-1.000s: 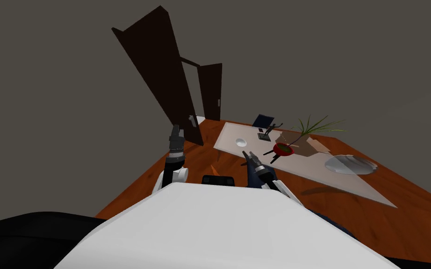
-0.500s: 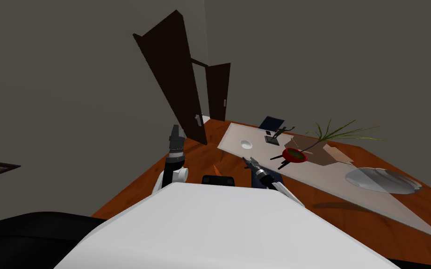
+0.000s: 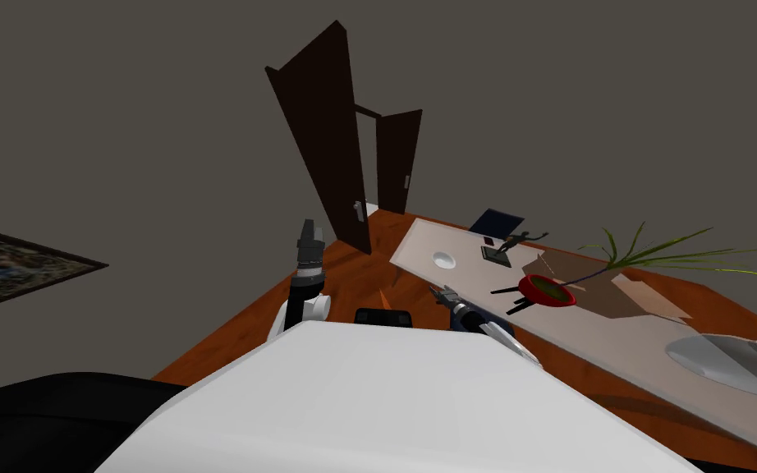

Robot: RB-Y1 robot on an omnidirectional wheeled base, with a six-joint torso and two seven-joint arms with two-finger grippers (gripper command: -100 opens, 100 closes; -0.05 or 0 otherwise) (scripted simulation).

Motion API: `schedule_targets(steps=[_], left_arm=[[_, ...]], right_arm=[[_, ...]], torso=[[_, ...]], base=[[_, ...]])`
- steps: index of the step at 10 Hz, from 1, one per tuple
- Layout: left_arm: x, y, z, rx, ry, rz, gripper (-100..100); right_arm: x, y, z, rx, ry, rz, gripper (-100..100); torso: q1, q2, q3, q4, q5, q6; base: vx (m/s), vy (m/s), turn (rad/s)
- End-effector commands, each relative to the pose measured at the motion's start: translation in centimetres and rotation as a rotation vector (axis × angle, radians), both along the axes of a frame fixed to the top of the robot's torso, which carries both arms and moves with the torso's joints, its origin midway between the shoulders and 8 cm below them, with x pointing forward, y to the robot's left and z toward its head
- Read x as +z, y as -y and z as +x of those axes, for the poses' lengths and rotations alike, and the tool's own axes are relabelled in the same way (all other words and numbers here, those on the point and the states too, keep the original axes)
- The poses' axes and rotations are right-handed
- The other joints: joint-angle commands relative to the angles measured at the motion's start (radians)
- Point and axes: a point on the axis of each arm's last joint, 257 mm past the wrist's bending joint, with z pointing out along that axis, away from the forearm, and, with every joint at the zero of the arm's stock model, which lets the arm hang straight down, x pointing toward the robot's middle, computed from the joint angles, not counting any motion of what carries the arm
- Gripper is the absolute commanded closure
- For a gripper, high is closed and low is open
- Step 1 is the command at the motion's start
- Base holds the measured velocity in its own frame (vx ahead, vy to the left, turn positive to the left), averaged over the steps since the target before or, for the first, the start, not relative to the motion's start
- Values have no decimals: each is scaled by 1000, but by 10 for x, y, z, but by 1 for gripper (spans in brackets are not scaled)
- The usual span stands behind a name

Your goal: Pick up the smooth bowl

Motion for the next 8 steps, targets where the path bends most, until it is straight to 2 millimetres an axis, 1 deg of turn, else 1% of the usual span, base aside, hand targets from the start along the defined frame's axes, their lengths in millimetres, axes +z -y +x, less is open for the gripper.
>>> schedule_targets(steps=[1,2,3,4,5,6,7,8], left_arm=[[0,0,0,0,0,0,0],[0,0,0,0,0,0,0],[0,0,0,0,0,0,0],[0,0,0,0,0,0,0],[0,0,0,0,0,0,0],[0,0,0,0,0,0,0],[0,0,0,0,0,0,0],[0,0,0,0,0,0,0]], right_arm=[[-17,13,-10,-3,-45,-45,-100],[-26,23,-11,20,-72,-109,-100],[-37,33,-20,5,-100,-120,-100],[-38,34,-22,3,-105,-122,-100],[-47,47,-25,22,-137,-187,-100],[-56,56,-33,9,-161,-196,-100],[-63,70,-36,25,-192,-260,-100],[-70,78,-45,14,-214,-270,-100]], torso=[[0,0,0,0,0,0],[-1,0,0,0,0,1],[-1,-1,0,0,0,0],[-1,0,0,0,0,1],[-2,2,1,0,0,1],[-1,1,1,0,0,0],[-1,1,0,0,0,1],[-1,-1,0,0,0,0]], base=[[38,20,125],[53,19,220],[45,11,120],[16,4,-18],[32,13,227],[41,9,120],[57,24,234],[62,19,96]])
